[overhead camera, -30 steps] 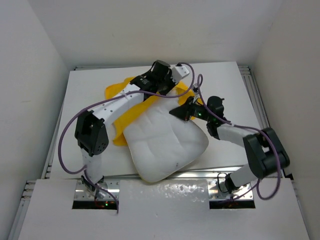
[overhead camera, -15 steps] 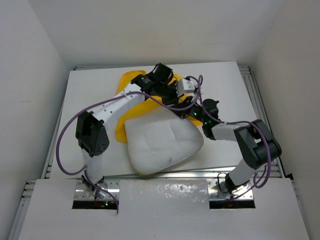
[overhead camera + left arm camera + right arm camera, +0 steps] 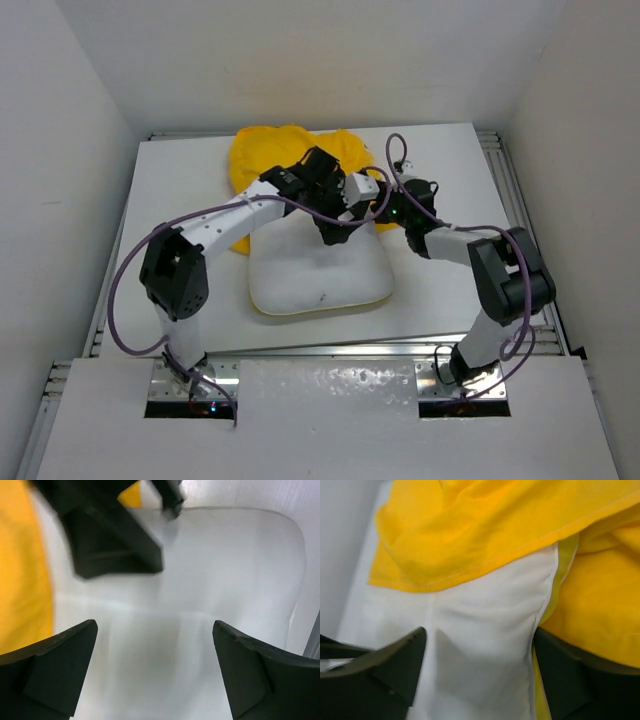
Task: Put the pillow into the pillowcase
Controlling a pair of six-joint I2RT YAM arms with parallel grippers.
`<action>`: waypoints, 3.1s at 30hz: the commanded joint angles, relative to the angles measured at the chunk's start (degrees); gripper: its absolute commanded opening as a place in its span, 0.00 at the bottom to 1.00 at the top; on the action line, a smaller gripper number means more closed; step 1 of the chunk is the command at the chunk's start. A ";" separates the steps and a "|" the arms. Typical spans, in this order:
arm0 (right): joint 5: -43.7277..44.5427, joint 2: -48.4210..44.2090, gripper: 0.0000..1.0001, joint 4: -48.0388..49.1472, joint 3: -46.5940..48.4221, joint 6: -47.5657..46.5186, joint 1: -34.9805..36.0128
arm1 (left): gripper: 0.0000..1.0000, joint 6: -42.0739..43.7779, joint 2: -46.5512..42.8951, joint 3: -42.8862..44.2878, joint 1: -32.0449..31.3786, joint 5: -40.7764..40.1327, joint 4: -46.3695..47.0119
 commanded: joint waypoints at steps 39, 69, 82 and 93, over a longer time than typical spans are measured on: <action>-2.93 19.42 0.81 -59.88 34.65 -29.79 -15.60 | 0.38 -11.42 4.99 -22.28 34.85 0.71 11.40; -39.23 -17.15 0.00 -14.01 27.34 27.31 -20.41 | 0.00 -7.97 -10.22 5.22 52.14 39.06 -23.25; -31.06 -8.97 0.00 -11.67 31.75 33.42 -23.08 | 0.00 -15.32 6.90 9.90 63.77 30.90 -28.14; -26.06 -13.80 0.00 -24.63 37.27 13.89 -13.14 | 0.00 -10.16 -5.80 19.64 60.34 37.11 -24.76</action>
